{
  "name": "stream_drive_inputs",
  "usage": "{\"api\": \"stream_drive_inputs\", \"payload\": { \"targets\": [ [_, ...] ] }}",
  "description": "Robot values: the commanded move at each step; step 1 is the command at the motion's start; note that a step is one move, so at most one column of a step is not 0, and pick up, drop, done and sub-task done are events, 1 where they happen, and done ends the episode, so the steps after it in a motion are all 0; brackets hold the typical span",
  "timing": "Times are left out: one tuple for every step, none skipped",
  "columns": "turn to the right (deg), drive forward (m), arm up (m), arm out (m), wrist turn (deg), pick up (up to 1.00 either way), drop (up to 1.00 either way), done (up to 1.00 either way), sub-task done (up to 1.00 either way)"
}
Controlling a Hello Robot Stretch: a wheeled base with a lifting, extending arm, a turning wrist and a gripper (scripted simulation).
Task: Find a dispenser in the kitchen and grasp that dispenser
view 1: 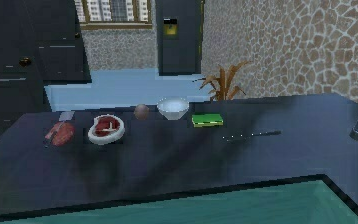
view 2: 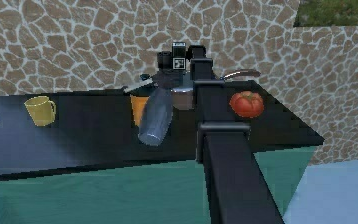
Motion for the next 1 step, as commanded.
{"api": "stream_drive_inputs", "payload": {
  "targets": [
    [0.0, 0.00, 0.00, 0.00, 0.0, 0.00, 0.00, 1.00, 0.00]
  ]
}}
